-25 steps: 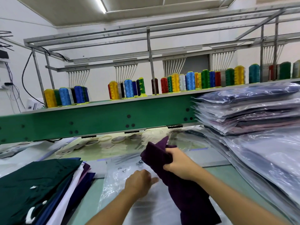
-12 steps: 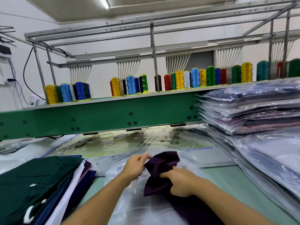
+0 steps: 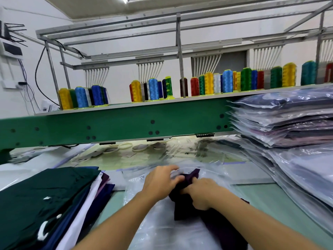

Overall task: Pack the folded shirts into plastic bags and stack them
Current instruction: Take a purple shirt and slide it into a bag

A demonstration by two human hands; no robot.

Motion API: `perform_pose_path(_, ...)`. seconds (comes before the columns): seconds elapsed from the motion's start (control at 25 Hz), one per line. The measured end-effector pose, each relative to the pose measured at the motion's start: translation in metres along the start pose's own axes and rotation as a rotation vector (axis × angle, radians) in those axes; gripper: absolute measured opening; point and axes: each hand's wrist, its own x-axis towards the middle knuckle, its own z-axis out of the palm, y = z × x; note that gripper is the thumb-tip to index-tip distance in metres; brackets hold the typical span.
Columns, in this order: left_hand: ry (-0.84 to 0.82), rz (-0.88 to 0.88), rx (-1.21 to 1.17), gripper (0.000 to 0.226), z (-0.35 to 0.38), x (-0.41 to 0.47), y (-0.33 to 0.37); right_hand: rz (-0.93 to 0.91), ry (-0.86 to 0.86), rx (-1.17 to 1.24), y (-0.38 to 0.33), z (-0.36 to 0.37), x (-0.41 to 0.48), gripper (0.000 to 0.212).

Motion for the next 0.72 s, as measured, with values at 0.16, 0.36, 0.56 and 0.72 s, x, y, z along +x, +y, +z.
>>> perform_pose_path(0.16, -0.150, -0.082, 0.394, 0.054, 0.003, -0.002, -0.008, 0.036, -0.034, 0.011, 0.009, 0.003, 0.000, 0.070)
perform_pose_path(0.36, -0.198, -0.094, 0.362, 0.041, 0.006, 0.003, -0.007, 0.111, -0.063, 0.161, 0.020, 0.014, 0.003, 0.074)
perform_pose_path(0.56, -0.070, 0.051, 0.102, 0.035, 0.004, 0.007, 0.009, 0.132, 0.106, 0.450, 0.018, -0.004, 0.027, 0.060)
perform_pose_path(0.72, -0.037, 0.024, 0.071, 0.043, 0.000, 0.005, 0.002, 0.154, 0.178, 0.458, 0.021, -0.002, 0.020, 0.057)
